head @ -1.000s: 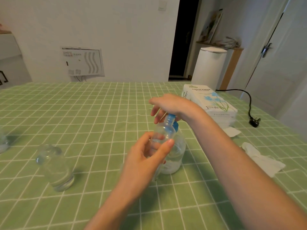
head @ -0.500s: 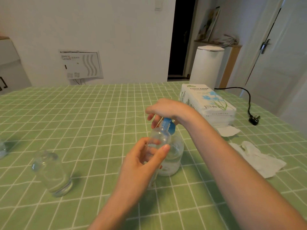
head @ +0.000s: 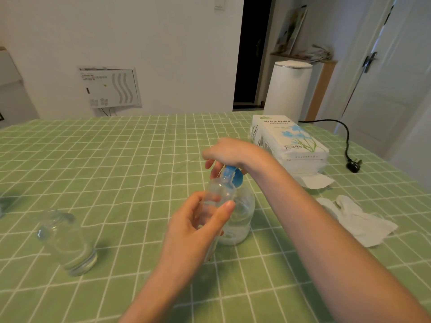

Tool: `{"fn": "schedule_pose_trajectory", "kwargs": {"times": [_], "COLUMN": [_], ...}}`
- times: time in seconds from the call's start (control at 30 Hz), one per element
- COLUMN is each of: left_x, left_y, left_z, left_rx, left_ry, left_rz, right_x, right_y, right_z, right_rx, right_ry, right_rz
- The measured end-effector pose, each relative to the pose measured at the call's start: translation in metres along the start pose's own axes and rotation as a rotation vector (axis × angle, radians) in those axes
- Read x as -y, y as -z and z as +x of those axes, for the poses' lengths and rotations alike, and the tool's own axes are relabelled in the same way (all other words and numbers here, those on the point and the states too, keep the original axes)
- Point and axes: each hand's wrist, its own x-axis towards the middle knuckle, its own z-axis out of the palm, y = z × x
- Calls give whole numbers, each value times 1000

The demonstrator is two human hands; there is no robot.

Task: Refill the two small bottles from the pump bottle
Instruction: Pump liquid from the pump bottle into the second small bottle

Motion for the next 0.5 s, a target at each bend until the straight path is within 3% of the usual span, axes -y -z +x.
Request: {"fn": "schedule_pose_trajectory", "kwargs": {"times": [0.5], "left_x": [2], "left_y": [1], "left_z": [3], "left_rx": [-4], "left_ry": [-1], "left_rz": [-16], "right_x": [2], "right_y": [5], "right_z": [0], "right_rx": [-48], "right_ry": [35], "right_rz": [27]}}
